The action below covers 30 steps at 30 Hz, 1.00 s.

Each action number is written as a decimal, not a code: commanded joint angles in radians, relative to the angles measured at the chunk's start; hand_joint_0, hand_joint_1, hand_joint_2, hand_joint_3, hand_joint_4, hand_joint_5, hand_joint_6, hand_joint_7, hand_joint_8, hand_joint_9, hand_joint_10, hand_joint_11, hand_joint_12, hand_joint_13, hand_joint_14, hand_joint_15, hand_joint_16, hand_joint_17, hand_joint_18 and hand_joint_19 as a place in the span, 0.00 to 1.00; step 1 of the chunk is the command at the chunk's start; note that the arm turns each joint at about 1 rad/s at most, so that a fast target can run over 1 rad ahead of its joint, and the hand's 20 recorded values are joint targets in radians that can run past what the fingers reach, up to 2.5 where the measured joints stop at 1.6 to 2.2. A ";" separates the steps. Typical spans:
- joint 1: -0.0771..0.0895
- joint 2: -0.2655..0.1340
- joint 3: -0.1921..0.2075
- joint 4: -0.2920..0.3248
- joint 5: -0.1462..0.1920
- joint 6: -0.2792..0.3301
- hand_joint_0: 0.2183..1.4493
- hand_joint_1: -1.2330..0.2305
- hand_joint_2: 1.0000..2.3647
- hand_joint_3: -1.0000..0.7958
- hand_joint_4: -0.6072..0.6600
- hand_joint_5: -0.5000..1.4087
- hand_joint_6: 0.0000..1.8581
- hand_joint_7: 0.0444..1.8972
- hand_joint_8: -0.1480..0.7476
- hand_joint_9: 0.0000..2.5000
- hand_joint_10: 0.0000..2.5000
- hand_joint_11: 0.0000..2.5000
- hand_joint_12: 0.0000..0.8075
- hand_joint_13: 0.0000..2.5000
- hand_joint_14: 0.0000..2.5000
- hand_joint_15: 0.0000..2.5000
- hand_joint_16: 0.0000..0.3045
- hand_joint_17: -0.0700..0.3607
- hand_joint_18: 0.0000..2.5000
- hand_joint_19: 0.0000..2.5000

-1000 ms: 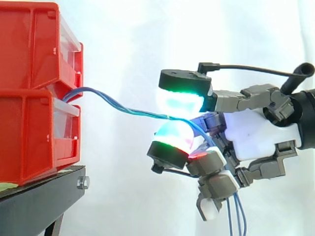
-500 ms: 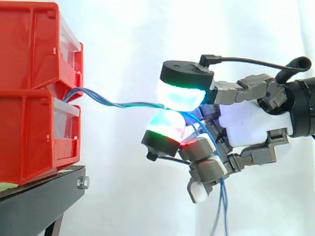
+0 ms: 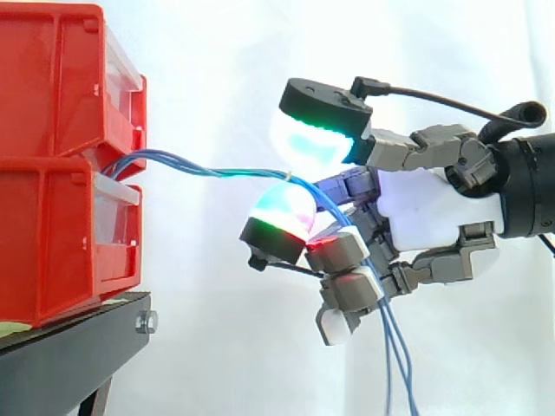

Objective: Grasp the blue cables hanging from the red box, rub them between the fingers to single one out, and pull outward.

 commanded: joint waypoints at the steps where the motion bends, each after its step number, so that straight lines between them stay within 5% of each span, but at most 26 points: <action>1: 0.003 0.001 -0.004 0.004 0.003 0.000 0.15 0.42 0.00 0.28 0.55 0.18 0.48 0.54 0.53 0.48 0.01 0.44 0.55 0.46 0.01 0.42 0.20 0.49 0.32 0.29; 8: 0.001 0.001 -0.004 0.007 0.003 0.001 0.27 0.46 0.00 0.28 0.54 0.18 0.48 0.59 0.47 0.47 0.01 0.45 0.46 0.43 0.01 0.43 0.16 0.42 0.28 0.32; 13: 0.003 0.001 -0.004 0.007 0.003 0.001 0.30 0.41 0.01 0.46 0.54 0.18 0.49 0.58 0.49 0.48 0.01 0.46 0.49 0.45 0.01 0.42 0.18 0.44 0.30 0.30; 17: 0.003 0.001 -0.004 0.007 0.003 0.001 0.32 0.34 0.01 0.51 0.52 0.18 0.50 0.57 0.48 0.46 0.01 0.47 0.48 0.44 0.01 0.42 0.17 0.44 0.29 0.30; 30: 0.005 0.001 -0.004 0.007 0.003 0.001 0.44 0.26 0.00 0.28 0.47 0.16 0.50 0.56 0.43 0.42 0.01 0.45 0.44 0.40 0.01 0.40 0.16 0.41 0.27 0.27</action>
